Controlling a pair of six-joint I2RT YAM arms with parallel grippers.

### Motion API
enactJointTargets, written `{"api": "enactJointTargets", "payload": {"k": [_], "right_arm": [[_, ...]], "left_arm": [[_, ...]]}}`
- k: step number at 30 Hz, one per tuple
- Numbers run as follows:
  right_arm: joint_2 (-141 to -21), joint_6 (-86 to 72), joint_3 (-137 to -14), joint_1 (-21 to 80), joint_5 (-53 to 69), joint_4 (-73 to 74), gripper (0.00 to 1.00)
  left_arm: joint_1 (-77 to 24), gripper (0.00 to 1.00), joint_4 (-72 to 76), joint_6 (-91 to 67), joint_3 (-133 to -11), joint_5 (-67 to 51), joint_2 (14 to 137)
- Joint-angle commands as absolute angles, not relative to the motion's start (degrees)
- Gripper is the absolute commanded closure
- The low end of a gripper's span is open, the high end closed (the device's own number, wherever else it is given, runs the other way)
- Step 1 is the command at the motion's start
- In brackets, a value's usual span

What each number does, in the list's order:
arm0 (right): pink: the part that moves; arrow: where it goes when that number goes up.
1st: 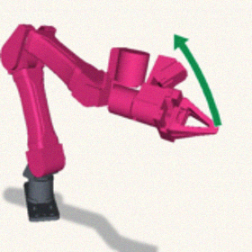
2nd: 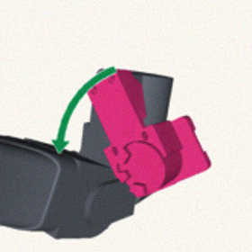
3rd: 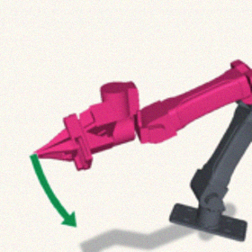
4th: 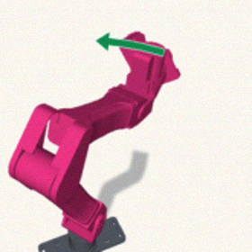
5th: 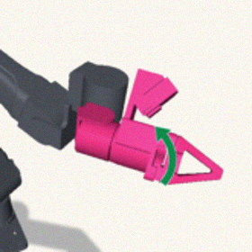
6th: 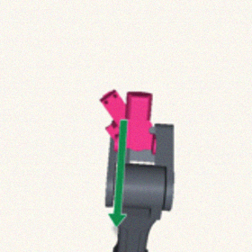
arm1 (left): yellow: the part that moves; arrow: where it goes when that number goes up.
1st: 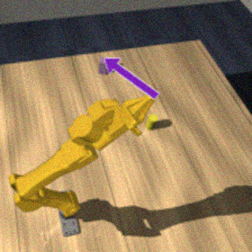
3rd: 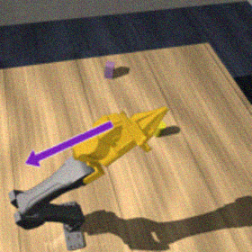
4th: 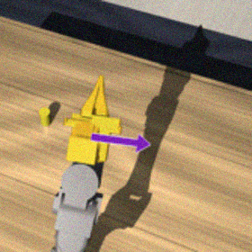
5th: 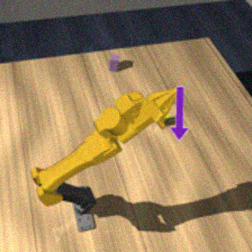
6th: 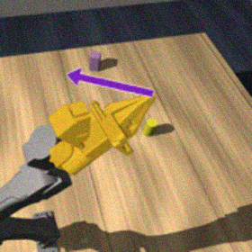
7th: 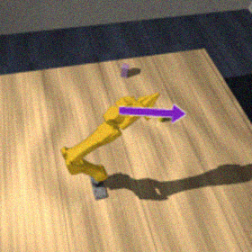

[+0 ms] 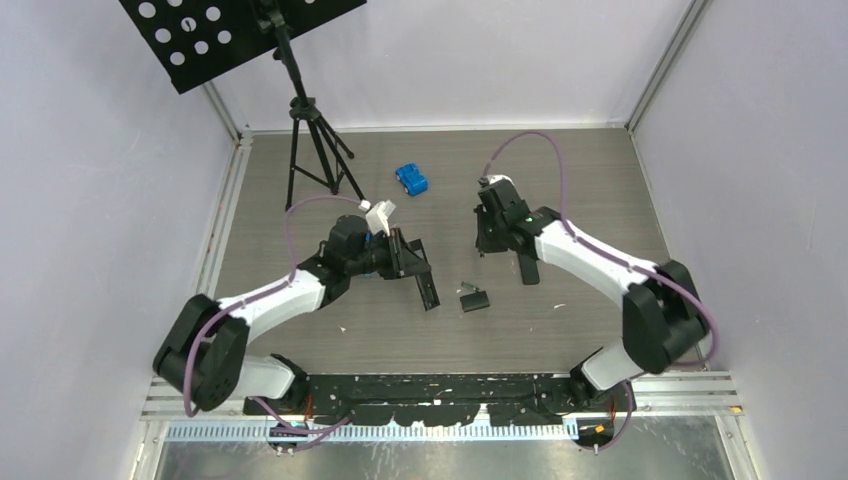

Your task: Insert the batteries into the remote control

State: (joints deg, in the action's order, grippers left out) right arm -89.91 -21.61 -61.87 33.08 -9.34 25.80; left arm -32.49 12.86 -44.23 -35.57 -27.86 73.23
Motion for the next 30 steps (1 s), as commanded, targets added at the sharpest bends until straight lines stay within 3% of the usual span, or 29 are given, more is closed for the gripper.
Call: {"api": "enactJointTargets", "payload": {"k": [1, 9, 30], "right_arm": [[-80.3, -27.3, -58.1, 33.8, 1.3, 26.3, 0.90], [-72.5, -36.2, -53.7, 37.3, 15.0, 24.7, 0.89], [-77.6, -30.3, -58.5, 45.8, 6.6, 30.8, 0.84]], "left_arm": [[-32.3, 1.00, 22.8, -50.0, -38.1, -28.1, 78.2], [-32.3, 1.00, 26.0, -58.1, -40.6, -33.5, 85.0], [-32.3, 1.00, 27.0, -64.8, -41.1, -37.7, 87.2]]}}
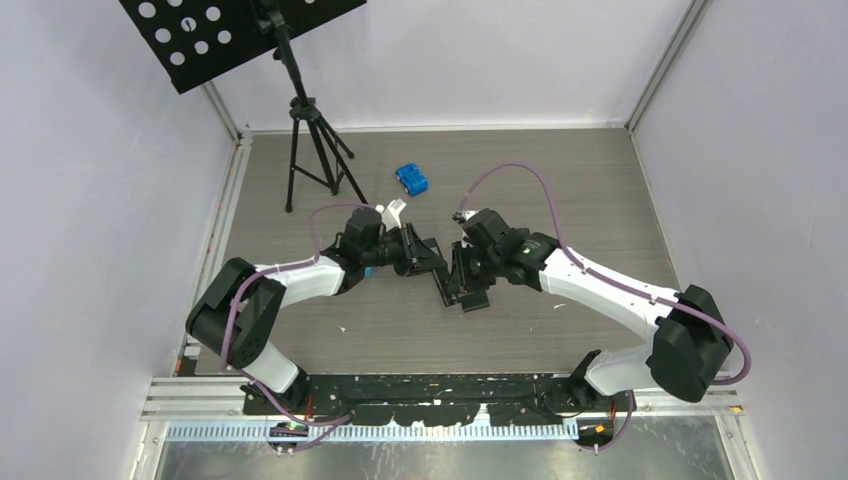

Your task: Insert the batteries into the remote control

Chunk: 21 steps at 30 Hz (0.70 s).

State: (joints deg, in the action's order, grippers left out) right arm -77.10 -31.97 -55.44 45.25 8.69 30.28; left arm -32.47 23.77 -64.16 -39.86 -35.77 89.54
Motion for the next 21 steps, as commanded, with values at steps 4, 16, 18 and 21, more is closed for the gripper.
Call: {"api": "enactJointTargets", "payload": {"k": [4, 16, 18, 21], "right_arm": [[-78.3, -30.3, -59.3, 46.4, 4.8, 31.8, 0.78], [-77.1, -31.9, -59.5, 47.1, 5.1, 31.6, 0.57], [-76.0, -33.1, -59.4, 47.0, 4.8, 31.1, 0.50], [-72.8, -35.6, -58.2, 47.0, 3.8, 29.8, 0.37]], "left_arm": [[-32.3, 1.00, 26.9, -65.2, -41.0, -38.1, 86.7], [-32.3, 1.00, 26.2, -65.4, -41.1, -38.2, 86.2], [-32.3, 1.00, 26.0, -65.5, -41.1, -37.9, 86.0], [-32.2, 1.00, 25.9, -66.0, -41.1, -37.5, 85.7]]}}
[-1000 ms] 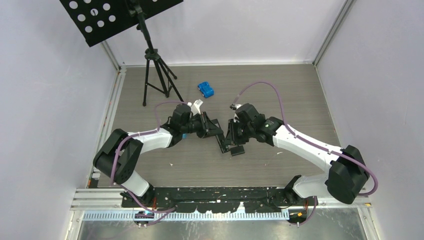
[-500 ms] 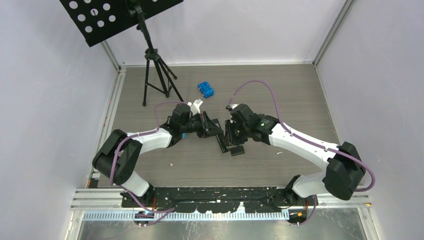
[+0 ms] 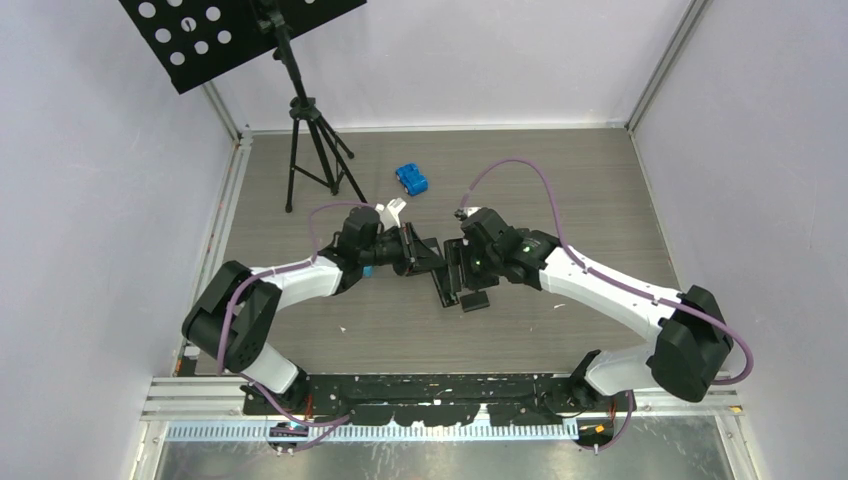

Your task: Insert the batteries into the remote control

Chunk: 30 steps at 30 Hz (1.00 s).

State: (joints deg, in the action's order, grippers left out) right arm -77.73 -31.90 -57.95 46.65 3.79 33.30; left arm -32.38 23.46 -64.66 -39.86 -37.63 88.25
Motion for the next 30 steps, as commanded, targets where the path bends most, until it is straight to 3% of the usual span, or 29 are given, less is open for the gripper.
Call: {"api": "enactJointTargets", "payload": {"k": [1, 11, 19, 30], "right_arm": [[-71.5, -36.6, -57.5, 47.0, 3.8, 28.8, 0.34], [-52.8, -58.5, -39.6, 47.0, -2.5, 6.2, 0.21], [-43.1, -68.2, -31.2, 47.0, -12.3, 6.2, 0.17], [-45.3, -73.9, -26.6, 47.0, -10.3, -5.9, 0.20]], "left_arm": [[-32.2, 1.00, 26.0, -66.3, -41.0, -37.4, 85.6], [-31.6, 1.00, 32.4, -73.9, -40.0, -36.9, 85.1], [-31.1, 1.00, 37.7, -80.8, -38.6, -35.3, 83.6], [-31.1, 1.00, 41.8, -85.0, -36.9, -34.6, 83.0]]}}
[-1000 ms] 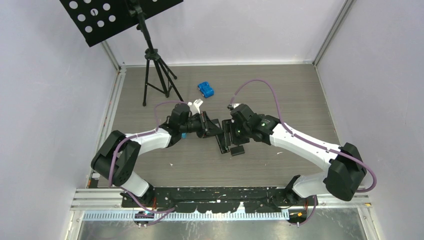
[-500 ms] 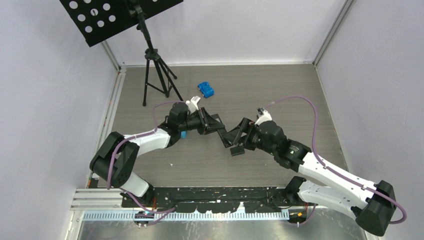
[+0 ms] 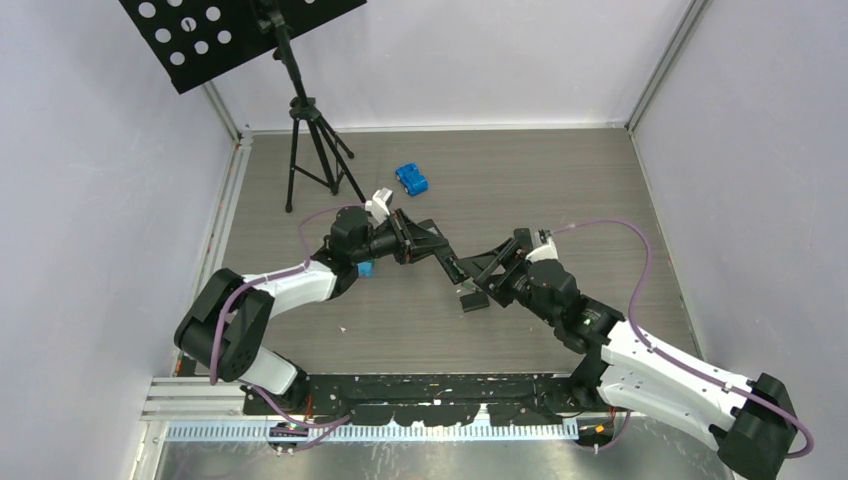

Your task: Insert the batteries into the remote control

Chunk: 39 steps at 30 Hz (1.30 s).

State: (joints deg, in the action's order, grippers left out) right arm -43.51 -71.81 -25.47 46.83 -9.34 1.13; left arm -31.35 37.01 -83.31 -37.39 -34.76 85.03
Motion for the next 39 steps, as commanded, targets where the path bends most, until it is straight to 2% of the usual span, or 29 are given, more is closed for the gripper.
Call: {"api": "enactJointTargets", "payload": {"k": [1, 5, 9, 12, 18, 27, 35, 39], "right_arm": [[-46.2, -73.9, -26.6, 47.0, -9.9, -6.4, 0.22], [-47.8, -74.7, -26.0, 47.0, -9.9, -8.3, 0.29], [-48.9, -75.2, -26.3, 47.0, -10.5, -8.3, 0.43], [-49.9, -75.4, -26.7, 47.0, -10.6, -8.0, 0.50], [-51.5, -75.9, -26.7, 47.1, -10.9, -8.3, 0.55], [-53.2, -76.0, -24.4, 47.0, -12.6, -14.8, 0.55], [-54.7, -76.3, -22.4, 47.0, -11.7, -22.4, 0.71], [-55.0, -76.0, -22.3, 47.0, -11.5, -23.5, 0.74]], "left_arm": [[-31.1, 1.00, 41.9, -85.1, -36.8, -34.5, 83.0], [-31.1, 1.00, 42.5, -85.5, -36.6, -34.5, 82.8], [-31.1, 1.00, 42.8, -85.8, -36.4, -34.7, 82.6], [-31.1, 1.00, 43.4, -86.2, -36.4, -35.0, 82.7], [-31.1, 1.00, 44.9, -87.0, -36.3, -35.2, 83.0], [-31.1, 1.00, 48.3, -90.8, -35.3, -35.5, 82.5], [-31.1, 1.00, 52.5, -95.5, -34.3, -35.2, 81.8], [-31.1, 1.00, 56.5, -99.2, -33.4, -35.1, 82.3]]}}
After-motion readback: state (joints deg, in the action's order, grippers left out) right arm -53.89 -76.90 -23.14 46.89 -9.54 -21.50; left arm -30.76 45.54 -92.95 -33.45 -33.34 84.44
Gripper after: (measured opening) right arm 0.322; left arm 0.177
